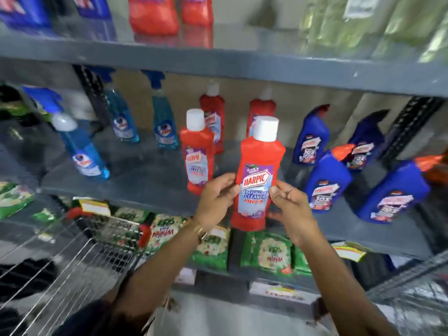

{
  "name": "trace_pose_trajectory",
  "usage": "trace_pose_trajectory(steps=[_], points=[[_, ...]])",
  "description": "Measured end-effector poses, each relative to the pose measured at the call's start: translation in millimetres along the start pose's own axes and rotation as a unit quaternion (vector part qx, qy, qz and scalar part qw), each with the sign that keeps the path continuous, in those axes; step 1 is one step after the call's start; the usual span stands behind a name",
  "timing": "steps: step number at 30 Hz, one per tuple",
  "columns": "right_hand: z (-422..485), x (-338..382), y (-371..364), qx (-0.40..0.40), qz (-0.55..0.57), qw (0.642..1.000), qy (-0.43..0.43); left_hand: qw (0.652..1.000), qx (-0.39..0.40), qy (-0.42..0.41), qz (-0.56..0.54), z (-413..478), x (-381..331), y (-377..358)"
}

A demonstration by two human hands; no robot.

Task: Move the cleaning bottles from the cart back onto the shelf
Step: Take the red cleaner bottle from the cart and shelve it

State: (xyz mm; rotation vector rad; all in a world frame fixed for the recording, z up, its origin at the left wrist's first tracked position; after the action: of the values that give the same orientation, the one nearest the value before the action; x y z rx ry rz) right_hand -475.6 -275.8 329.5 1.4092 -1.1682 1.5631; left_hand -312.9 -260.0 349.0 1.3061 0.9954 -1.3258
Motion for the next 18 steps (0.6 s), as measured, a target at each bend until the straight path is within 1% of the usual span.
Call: trace_pose_trajectory(steps=[3, 7, 13, 18], points=[[25, 5, 19, -0.016, -0.008, 0.999, 0.029, 1.000, 0.005, -0.023, 0.012, 38, 4, -5], [46, -1, 34, -0.035, -0.012, 0.998, 0.043, 0.999, -0.005, -0.035, 0.006, 64, 18, -10], [66, -14, 50, -0.042, -0.031, 0.998, 0.047, 0.999, -0.025, -0.034, 0.002, 80, 35, -16], [72, -22, 53, -0.041, -0.031, 0.997, 0.052, 0.998, -0.023, -0.053, 0.018, 80, 28, -18]])
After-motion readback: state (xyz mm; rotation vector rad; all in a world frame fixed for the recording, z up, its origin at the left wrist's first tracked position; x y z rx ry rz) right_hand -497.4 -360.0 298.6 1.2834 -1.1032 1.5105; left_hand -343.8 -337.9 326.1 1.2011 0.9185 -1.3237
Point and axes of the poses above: each hand's wrist, its own z-axis towards the middle knuckle, its own y-axis out of the back of the hand, x = y × z, the point moved 7 cm from there along z, towards the middle knuckle, and after that the axes turned 11 degrees about x, right-handed, at the moved point
